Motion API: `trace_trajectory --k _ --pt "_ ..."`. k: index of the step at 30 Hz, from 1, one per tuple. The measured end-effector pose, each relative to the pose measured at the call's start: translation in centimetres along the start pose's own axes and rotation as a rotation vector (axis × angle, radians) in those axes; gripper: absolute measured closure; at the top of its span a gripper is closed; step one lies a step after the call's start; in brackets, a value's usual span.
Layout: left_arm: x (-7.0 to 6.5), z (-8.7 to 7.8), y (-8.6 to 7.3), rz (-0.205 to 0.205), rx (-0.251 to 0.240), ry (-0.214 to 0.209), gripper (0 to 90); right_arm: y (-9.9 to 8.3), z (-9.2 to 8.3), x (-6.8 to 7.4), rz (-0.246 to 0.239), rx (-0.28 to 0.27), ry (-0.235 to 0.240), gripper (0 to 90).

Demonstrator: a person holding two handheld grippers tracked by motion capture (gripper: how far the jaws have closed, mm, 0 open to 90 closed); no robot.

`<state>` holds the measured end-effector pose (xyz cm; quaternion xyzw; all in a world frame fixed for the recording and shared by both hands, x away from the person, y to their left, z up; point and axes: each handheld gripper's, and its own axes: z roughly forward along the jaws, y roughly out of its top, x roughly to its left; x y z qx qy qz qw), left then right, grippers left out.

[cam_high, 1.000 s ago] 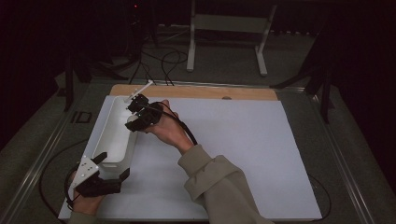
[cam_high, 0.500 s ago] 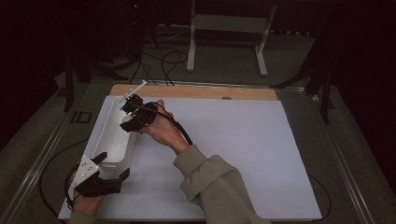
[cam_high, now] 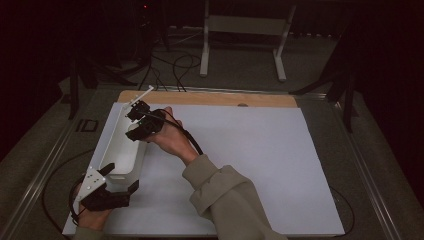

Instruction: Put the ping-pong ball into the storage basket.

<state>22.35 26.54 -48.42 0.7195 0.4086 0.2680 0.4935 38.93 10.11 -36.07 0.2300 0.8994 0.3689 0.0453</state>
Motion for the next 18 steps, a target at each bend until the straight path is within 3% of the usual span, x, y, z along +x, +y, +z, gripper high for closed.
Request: trace_trajectory --k 18 --pt "0.0 0.0 0.0 -0.003 -0.003 -0.001 0.0 0.6 1.2 0.7 -0.009 -0.007 -0.008 50.5"
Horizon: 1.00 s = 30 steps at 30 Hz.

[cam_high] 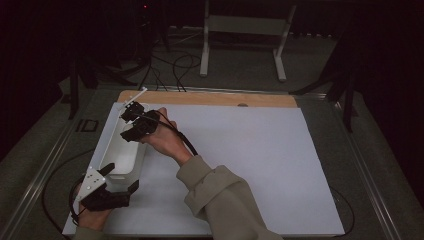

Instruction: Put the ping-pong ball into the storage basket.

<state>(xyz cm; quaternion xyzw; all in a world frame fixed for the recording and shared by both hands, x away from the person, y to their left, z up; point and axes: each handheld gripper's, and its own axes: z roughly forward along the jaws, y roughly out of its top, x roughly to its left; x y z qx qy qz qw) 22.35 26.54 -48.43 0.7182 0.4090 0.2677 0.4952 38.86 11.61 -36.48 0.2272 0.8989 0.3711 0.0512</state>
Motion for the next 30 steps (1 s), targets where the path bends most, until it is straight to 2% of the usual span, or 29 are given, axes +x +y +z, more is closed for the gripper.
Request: trace_trajectory --k 30 --pt "0.0 0.0 0.0 0.0 -0.002 -0.001 0.0 -0.1 2.6 1.2 0.002 0.041 0.01 50.4"
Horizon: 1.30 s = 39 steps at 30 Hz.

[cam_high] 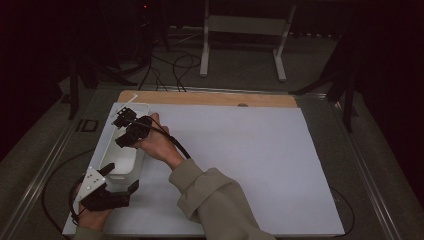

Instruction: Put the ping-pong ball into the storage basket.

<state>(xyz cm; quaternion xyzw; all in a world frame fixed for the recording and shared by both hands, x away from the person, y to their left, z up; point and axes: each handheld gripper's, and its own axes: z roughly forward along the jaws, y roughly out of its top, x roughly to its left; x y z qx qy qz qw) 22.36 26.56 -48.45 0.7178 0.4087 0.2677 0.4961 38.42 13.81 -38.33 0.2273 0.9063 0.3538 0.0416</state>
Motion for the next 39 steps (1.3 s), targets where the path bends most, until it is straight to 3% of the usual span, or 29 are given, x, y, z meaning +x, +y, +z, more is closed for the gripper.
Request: trace_trajectory --k 18,19,20,21,22,24,39 --pt "0.0 0.0 0.0 0.0 -0.002 -0.001 0.0 -0.1 1.7 0.7 0.017 0.029 0.016 49.6" --pt "0.0 0.0 0.0 0.0 -0.002 -0.001 0.0 -0.2 1.7 0.6 0.021 0.032 0.016 46.0" --pt "0.0 0.0 0.0 -0.002 -0.003 -0.001 0.0 -0.2 1.8 0.5 0.044 0.029 0.024 29.8" --pt "0.0 0.0 0.0 -0.002 -0.003 -0.001 0.0 -0.2 1.8 0.5 0.044 0.029 0.024 29.8" --pt "0.0 0.0 0.0 -0.001 -0.003 -0.001 0.0 -0.2 1.8 0.3 0.063 0.022 0.002 12.6" --pt "0.0 0.0 0.0 -0.002 -0.004 -0.001 0.0 -0.3 1.7 -0.1 0.092 0.015 0.017 11.3" --pt "0.0 0.0 0.0 0.003 -0.001 0.001 0.0 -0.4 1.0 0.0 0.078 0.019 -0.005 9.6"
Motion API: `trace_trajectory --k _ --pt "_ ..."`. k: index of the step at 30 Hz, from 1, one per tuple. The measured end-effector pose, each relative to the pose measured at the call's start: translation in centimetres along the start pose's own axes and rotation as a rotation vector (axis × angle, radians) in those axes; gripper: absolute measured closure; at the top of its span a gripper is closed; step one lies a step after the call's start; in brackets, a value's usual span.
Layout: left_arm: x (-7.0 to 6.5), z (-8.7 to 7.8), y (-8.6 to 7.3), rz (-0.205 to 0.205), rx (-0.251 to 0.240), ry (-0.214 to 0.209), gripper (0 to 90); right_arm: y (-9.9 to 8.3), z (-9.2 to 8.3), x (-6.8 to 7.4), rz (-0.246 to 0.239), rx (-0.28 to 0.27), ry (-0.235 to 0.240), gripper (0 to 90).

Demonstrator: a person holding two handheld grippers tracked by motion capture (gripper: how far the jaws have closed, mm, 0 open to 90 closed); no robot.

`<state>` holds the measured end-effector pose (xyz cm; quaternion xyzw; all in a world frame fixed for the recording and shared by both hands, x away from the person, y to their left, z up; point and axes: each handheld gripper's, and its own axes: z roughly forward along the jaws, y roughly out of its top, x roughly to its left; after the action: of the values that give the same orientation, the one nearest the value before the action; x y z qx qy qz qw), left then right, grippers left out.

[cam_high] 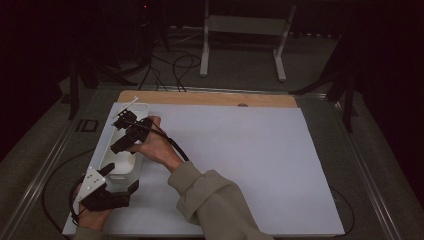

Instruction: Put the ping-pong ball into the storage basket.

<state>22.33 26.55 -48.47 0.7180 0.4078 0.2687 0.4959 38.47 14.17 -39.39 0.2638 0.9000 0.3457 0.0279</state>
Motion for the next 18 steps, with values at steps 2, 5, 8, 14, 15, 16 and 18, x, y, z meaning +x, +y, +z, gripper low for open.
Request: trace_trajectory --k 2,5,8,14,15,16,18 --pt "0.0 0.0 0.0 0.0 0.0 0.0 0.0 -0.1 -0.1 0.0 -0.004 -0.002 0.0 9.6" --pt "0.0 0.0 0.0 0.0 0.0 0.0 0.0 -0.1 -0.3 -0.1 -0.002 -0.007 -0.001 9.7" --pt "0.0 0.0 0.0 0.0 0.0 0.001 0.0 -0.2 -0.5 -0.2 -0.004 -0.006 -0.004 9.8" --pt "0.0 0.0 0.0 0.0 -0.001 0.001 0.0 -0.4 -1.0 -0.4 -0.008 -0.005 -0.006 9.8" --pt "0.0 0.0 0.0 0.0 0.0 0.001 0.0 -0.5 -1.1 -0.4 -0.012 -0.001 -0.003 9.8" --pt "0.0 0.1 0.0 0.0 -0.001 0.002 0.0 -0.5 -1.1 -0.4 -0.013 0.001 -0.002 9.8" --pt "0.0 0.1 0.0 0.0 -0.001 0.002 0.0 -0.5 -1.2 -0.4 -0.021 0.007 -0.002 9.8"
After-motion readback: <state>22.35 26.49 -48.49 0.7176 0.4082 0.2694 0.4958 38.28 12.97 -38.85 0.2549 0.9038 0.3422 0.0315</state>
